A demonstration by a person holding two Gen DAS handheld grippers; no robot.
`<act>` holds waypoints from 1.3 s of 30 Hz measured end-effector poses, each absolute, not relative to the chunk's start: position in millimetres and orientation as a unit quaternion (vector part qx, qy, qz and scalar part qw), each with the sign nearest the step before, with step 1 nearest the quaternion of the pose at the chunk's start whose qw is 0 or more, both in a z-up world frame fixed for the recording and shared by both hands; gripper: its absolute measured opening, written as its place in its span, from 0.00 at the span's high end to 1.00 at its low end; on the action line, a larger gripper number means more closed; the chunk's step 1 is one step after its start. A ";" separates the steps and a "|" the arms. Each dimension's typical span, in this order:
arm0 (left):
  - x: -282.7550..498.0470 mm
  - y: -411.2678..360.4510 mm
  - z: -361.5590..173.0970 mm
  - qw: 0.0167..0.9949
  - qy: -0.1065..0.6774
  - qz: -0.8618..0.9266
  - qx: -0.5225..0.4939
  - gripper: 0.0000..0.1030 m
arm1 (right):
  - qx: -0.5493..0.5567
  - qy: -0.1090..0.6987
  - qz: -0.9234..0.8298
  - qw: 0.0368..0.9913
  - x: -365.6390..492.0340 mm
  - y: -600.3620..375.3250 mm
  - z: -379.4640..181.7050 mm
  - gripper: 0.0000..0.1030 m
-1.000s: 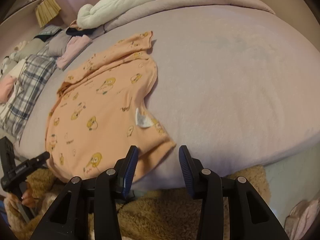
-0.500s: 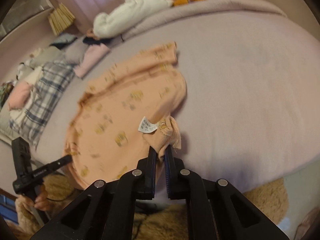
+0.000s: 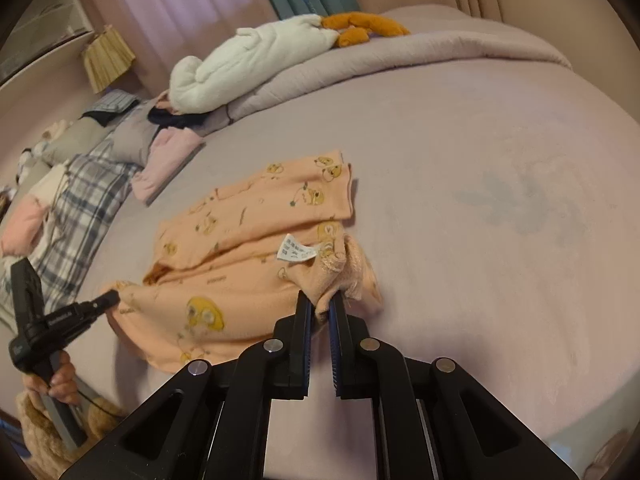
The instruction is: Fold small clothes
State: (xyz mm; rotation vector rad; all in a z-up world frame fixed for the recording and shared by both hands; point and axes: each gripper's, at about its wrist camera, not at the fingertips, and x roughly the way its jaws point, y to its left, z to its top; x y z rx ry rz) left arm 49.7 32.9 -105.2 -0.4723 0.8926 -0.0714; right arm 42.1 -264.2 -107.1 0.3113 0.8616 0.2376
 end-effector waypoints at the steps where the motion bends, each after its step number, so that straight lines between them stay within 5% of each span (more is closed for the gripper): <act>1: 59.6 33.9 -109.7 0.870 0.436 -0.033 -0.227 0.93 | 0.152 0.422 0.109 0.887 51.2 -262.3 -109.7 0.91; 10: 103.9 38.6 -146.9 0.839 0.493 -0.028 -0.229 0.86 | 0.162 0.474 0.074 0.862 105.8 -259.7 -135.7 0.91; 15: 84.0 45.3 -136.6 0.844 0.483 -0.050 -0.227 0.52 | 0.196 0.465 0.068 0.861 96.3 -281.4 -127.7 0.76; 22: 49.3 53.3 -138.2 0.838 0.486 -0.044 -0.244 0.40 | 0.229 0.460 0.059 0.856 90.8 -305.3 -129.2 0.71; 34: 39.6 48.2 -157.9 0.839 0.484 -0.038 -0.247 0.43 | 0.196 0.500 0.079 0.840 113.8 -276.2 -152.6 0.67; 39: 39.4 44.3 -160.7 0.852 0.482 -0.014 -0.201 0.76 | 0.180 0.489 0.078 0.850 108.6 -273.9 -147.3 0.81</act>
